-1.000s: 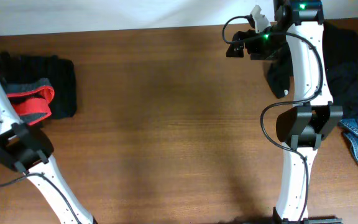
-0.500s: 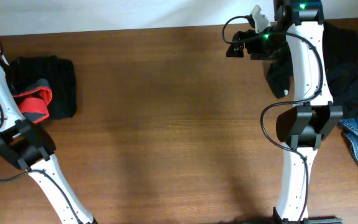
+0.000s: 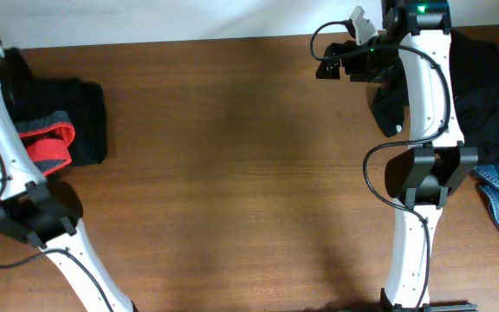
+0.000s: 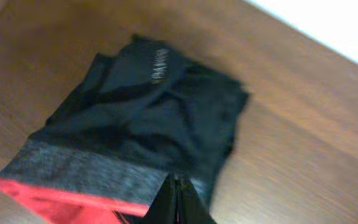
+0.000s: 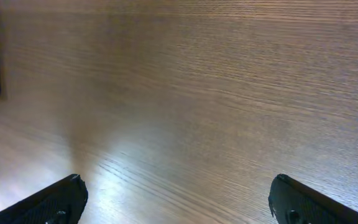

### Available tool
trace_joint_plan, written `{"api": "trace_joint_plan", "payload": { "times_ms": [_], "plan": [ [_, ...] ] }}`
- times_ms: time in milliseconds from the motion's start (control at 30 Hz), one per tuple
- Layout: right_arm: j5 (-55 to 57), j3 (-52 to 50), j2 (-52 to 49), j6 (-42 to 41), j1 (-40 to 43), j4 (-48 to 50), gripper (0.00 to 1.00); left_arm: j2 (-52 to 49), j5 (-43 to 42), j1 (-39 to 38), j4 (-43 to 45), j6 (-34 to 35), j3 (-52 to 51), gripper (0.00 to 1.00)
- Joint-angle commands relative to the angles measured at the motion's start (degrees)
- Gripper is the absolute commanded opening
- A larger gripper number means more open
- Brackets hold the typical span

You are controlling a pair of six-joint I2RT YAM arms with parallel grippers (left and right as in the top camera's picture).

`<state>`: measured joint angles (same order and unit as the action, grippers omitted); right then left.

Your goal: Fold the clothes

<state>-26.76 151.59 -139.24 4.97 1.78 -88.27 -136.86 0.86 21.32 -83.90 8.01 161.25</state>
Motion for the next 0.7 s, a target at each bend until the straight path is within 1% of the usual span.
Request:
{"api": "trace_joint_plan", "payload": {
  "times_ms": [0, 33, 100, 133, 167, 200, 267, 367, 667],
  "plan": [
    [4.83, -0.31, -0.74, 0.79, 0.22, 0.00, 0.99, 7.21, -0.68, -3.45, -0.87, 0.07, -0.20, 0.10],
    [5.01, -0.31, -0.74, 0.79, 0.22, 0.00, 0.99, 8.24, -0.66, -4.55, -1.09, 0.07, -0.20, 0.19],
    [5.01, -0.31, -0.74, 0.79, 0.22, 0.00, 0.99, 9.29, -1.09, -7.06, -1.51, 0.09, -0.20, 0.66],
    [5.01, -0.31, -0.74, 0.79, 0.22, 0.00, 0.99, 9.29, -1.31, -7.96, -1.51, 0.09, -0.20, 0.80],
    [5.01, -0.31, -0.74, 0.79, 0.22, 0.00, 0.99, 9.27, -1.29, -8.98, -1.51, 0.09, -0.22, 0.87],
    [4.98, -0.31, -0.74, 0.79, 0.22, 0.00, 0.99, 9.27, -1.33, -10.05, -1.53, 0.09, -0.24, 0.99],
    [4.98, -0.31, -0.74, 0.79, 0.22, 0.00, 0.99, 9.27, -2.21, -11.50, -1.62, 0.09, -0.24, 0.99],
    [4.98, -0.31, -0.74, 0.79, 0.22, 0.00, 0.99, 9.16, -5.86, -14.43, -1.60, 0.09, -0.28, 0.99],
    [4.98, -0.31, -0.74, 0.79, 0.22, 0.00, 0.99, 9.07, -6.05, -23.71, -0.07, 0.13, -0.28, 0.99]
  ]
}}
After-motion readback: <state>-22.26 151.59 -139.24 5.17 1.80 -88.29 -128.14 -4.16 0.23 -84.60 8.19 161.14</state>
